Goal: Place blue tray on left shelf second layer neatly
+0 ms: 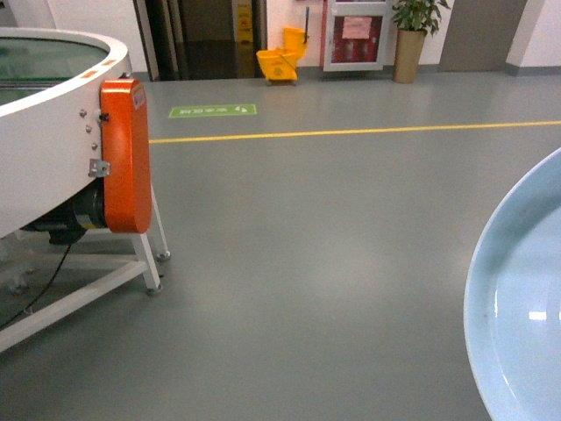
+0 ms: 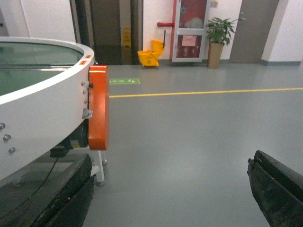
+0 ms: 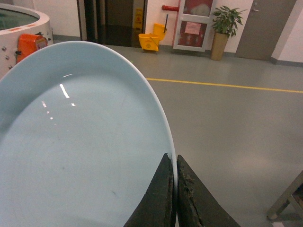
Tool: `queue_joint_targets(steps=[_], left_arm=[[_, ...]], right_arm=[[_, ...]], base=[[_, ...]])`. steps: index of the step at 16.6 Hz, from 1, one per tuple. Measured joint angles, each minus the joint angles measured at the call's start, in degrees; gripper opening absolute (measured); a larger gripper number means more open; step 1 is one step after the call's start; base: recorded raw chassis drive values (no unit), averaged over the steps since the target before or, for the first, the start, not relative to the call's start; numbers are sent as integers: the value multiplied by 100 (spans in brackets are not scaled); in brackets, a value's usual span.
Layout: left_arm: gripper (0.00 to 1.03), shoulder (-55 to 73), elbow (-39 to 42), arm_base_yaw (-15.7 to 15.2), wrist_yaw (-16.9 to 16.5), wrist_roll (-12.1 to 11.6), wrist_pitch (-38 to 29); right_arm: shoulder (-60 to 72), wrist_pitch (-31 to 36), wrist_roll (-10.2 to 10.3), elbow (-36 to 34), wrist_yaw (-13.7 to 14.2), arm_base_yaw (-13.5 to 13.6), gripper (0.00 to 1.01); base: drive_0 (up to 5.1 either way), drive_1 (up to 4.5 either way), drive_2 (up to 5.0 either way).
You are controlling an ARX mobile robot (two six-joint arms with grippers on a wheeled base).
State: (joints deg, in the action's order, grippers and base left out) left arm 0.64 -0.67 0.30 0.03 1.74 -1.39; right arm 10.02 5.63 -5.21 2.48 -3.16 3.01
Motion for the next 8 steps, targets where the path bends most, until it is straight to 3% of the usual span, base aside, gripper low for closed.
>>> queue_joint_targets(steps=[8], left_arm=[[98,0,0,-7,15,2,-15]], right_arm=[[-39,31,0,0,-4,0,2]], base=[[0,0,0]])
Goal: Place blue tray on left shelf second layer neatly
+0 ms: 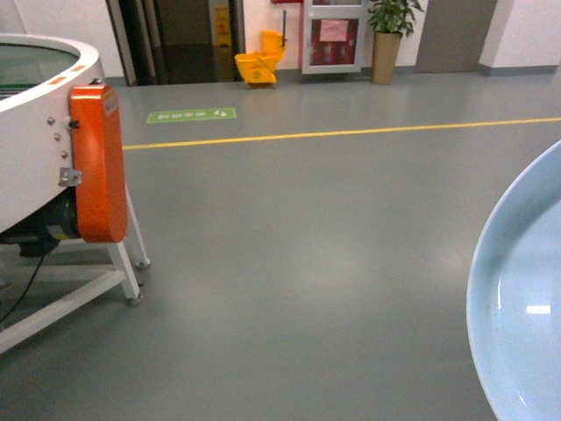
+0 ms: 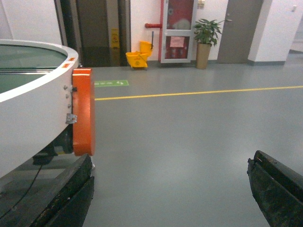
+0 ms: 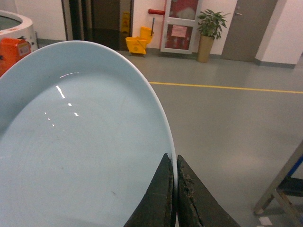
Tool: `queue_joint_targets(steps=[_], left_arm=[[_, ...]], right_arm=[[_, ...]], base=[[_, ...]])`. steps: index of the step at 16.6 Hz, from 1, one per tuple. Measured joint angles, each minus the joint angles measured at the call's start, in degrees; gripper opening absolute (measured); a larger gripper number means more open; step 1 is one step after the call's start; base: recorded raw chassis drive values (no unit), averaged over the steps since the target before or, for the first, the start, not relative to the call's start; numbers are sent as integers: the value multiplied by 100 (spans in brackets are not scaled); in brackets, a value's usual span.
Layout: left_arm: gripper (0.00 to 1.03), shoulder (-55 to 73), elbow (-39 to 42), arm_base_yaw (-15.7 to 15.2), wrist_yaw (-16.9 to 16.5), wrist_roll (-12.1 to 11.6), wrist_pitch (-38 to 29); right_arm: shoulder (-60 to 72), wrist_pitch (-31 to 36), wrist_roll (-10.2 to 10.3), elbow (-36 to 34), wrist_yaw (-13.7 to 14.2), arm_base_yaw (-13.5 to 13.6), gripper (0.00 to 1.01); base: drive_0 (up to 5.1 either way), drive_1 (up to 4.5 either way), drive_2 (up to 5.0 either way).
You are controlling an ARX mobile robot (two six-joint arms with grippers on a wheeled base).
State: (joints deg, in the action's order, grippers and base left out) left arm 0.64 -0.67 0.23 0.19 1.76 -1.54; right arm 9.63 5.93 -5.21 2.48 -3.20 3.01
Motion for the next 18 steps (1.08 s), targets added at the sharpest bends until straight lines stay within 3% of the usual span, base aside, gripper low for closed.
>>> queue_joint_targets(steps=[8,18], left_arm=[[98,0,0,0,-2,0,0],[98,0,0,0,-2,0,0]], right_arm=[[0,-2,0,0,2,0,2],[0,-2,0,0,2,0,2]], base=[[0,0,0],[-155,-155,-155]])
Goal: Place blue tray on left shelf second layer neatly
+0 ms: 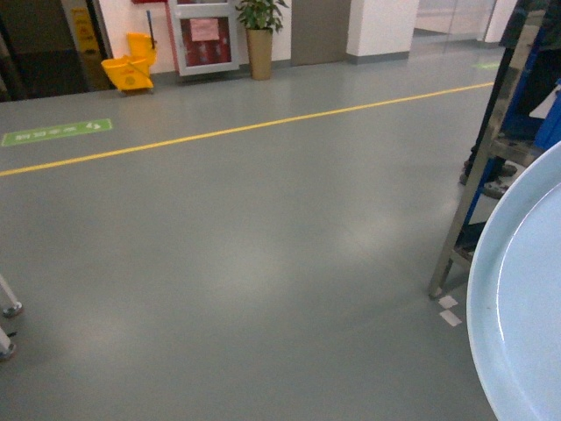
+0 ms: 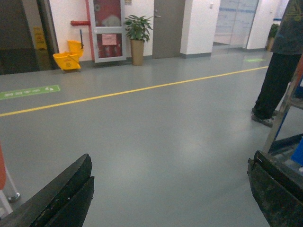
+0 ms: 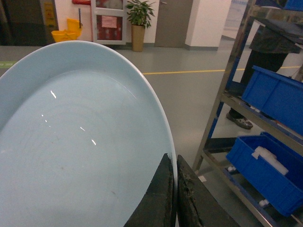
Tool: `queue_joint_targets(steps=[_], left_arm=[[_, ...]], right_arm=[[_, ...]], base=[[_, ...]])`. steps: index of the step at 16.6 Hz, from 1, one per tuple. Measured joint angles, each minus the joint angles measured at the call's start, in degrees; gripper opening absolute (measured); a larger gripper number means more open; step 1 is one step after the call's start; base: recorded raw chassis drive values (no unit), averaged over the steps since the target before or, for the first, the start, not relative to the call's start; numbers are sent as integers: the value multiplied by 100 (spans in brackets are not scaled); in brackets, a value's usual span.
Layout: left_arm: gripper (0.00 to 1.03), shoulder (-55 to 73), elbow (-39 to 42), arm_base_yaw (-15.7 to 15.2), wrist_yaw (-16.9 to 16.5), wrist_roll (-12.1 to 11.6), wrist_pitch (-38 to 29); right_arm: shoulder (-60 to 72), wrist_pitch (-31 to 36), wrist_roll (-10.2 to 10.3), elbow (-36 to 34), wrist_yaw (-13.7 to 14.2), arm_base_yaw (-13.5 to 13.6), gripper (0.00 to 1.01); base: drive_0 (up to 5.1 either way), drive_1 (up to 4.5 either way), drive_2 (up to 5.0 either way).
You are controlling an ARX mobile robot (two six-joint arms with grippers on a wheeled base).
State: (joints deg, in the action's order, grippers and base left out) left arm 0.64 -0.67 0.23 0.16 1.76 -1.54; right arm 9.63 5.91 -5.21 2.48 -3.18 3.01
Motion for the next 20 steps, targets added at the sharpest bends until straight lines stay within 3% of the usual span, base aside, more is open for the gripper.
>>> queue_joint_targets(steps=[20], left_arm=[[98,0,0,0,0,0,0]], right_arm=[[-2,4,0,0,0,0,2]], base=[[-155,-155,-155]])
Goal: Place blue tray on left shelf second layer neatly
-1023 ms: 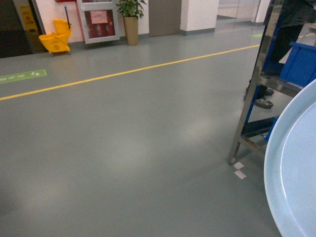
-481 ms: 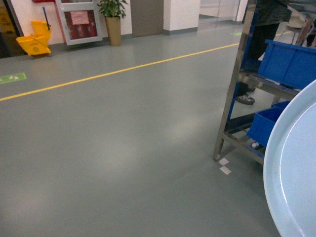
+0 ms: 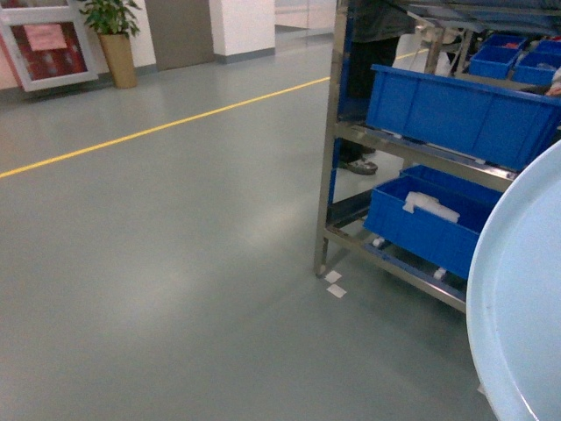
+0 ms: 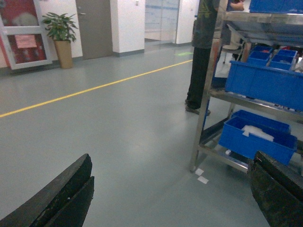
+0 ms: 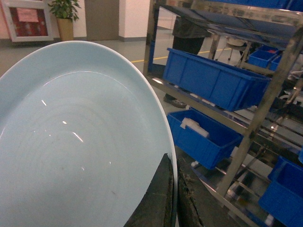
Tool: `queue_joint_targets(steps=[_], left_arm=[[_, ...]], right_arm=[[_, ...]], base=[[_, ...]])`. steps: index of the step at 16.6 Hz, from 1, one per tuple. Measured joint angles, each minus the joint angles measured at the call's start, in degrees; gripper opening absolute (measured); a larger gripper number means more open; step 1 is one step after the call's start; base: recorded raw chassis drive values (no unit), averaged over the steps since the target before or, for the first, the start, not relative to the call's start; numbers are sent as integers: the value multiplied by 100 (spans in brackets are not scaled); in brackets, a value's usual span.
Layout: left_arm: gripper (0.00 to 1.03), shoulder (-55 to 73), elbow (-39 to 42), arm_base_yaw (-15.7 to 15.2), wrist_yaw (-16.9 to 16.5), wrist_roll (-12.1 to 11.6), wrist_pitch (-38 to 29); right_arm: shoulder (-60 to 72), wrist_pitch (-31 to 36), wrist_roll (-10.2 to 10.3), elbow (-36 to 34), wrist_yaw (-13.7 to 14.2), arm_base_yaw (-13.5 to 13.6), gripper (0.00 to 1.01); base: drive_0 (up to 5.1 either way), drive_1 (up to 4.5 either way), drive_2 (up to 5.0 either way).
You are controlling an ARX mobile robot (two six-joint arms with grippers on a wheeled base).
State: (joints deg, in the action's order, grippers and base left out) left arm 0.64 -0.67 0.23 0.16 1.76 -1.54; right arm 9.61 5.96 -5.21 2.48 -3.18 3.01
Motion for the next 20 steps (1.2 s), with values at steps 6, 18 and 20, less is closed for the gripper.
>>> queue_joint_targets(steps=[6,18,20], left_arm=[[98,0,0,7,-4,0,0],[98,0,0,7,-4,0,0],[98,0,0,7,-2,0,0]], right_arm=[[2,-4,0,0,0,0,2],[2,-2,0,0,0,0,2],[2,-2,0,0,0,0,2]], base=[[-155,-155,-155],[-156,-156,-156],[-161,-161,-161]])
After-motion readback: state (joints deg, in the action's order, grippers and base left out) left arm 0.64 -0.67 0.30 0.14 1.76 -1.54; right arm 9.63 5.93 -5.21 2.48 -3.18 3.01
